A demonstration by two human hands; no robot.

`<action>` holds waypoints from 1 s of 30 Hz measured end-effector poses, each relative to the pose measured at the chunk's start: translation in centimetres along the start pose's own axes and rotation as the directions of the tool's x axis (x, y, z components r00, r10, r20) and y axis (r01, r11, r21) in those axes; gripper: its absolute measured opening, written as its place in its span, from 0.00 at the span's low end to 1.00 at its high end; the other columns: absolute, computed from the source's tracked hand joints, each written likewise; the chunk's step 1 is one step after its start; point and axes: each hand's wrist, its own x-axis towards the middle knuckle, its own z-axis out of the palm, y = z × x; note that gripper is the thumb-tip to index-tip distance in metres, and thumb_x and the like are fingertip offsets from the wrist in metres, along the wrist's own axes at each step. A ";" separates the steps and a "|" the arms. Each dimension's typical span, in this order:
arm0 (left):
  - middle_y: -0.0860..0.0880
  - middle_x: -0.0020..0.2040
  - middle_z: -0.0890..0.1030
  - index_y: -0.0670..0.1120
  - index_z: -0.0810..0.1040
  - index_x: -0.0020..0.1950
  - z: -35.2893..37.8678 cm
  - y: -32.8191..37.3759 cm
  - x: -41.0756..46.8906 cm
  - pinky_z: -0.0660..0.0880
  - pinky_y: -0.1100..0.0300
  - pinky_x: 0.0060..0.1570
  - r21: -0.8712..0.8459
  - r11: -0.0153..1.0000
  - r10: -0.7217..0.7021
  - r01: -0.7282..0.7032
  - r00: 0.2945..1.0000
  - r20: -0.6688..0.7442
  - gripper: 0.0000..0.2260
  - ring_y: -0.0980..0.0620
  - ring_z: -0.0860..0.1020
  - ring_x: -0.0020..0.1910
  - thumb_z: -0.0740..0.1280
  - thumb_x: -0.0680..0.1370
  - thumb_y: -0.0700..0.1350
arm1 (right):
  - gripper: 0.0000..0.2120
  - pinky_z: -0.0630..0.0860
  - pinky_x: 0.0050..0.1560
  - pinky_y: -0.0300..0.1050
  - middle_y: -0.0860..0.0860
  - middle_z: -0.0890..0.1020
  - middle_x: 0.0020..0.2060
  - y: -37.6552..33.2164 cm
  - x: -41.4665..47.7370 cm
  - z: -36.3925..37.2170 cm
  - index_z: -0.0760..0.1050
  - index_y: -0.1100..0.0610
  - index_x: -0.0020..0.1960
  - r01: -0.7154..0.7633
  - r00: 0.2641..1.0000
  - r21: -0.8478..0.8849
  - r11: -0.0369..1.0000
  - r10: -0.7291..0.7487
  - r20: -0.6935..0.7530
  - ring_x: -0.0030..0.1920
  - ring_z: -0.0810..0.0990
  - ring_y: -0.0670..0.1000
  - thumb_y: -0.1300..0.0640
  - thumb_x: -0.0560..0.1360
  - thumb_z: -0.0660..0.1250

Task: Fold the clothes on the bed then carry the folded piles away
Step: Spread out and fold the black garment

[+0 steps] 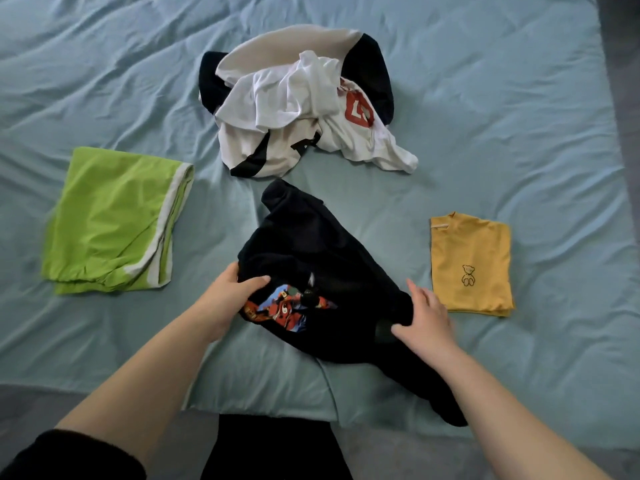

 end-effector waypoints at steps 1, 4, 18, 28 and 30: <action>0.50 0.50 0.85 0.50 0.75 0.58 0.4 -0.2 -0.2 0.79 0.57 0.47 -0.023 1.000 0.001 0.000 1.000 0.027 0.12 0.50 0.84 0.48 0.69 0.76 0.41 | 0.46 0.55 0.74 0.56 0.52 0.53 0.77 -2.3 0.3 0.2 0.43 0.41 0.77 0.132 0.990 0.014 0.991 -0.132 -0.043 0.76 0.54 0.57 0.48 0.68 0.69; 0.48 0.48 0.86 0.48 0.77 0.56 1.4 0.1 -1.1 0.80 0.59 0.39 -0.124 0.992 -0.004 0.015 0.995 0.095 0.09 0.50 0.84 0.45 0.67 0.77 0.40 | 0.48 0.42 0.75 0.60 0.48 0.43 0.78 -8.9 1.2 1.0 0.37 0.35 0.75 0.440 0.894 -0.119 0.890 -0.447 -0.039 0.78 0.43 0.53 0.41 0.70 0.69; 0.48 0.46 0.86 0.49 0.82 0.53 -6.9 4.1 -2.8 0.80 0.60 0.39 0.182 0.980 0.065 -0.083 0.993 0.102 0.21 0.48 0.85 0.45 0.79 0.63 0.53 | 0.05 0.67 0.34 0.46 0.53 0.79 0.34 -9.1 7.1 -8.6 0.73 0.49 0.42 0.371 0.918 0.183 0.911 -0.329 -0.220 0.34 0.74 0.55 0.54 0.73 0.69; 0.42 0.73 0.66 0.50 0.55 0.78 -9.9 2.6 2.6 0.65 0.53 0.68 0.334 0.931 0.279 -0.149 0.881 -0.383 0.39 0.44 0.68 0.69 0.73 0.73 0.50 | 0.27 0.74 0.60 0.53 0.58 0.72 0.67 -4.3 8.9 -8.7 0.67 0.49 0.72 0.139 0.982 0.016 0.990 -0.136 -0.130 0.63 0.74 0.59 0.51 0.74 0.68; 0.44 0.78 0.52 0.56 0.46 0.78 -6.7 1.2 2.4 0.56 0.48 0.73 0.416 0.903 0.268 -0.108 0.898 -0.350 0.49 0.45 0.55 0.76 0.75 0.68 0.59 | 0.44 0.63 0.71 0.58 0.57 0.55 0.77 -4.1 8.1 -6.7 0.50 0.45 0.78 0.061 0.998 0.017 0.998 -0.061 -0.006 0.74 0.60 0.60 0.43 0.71 0.72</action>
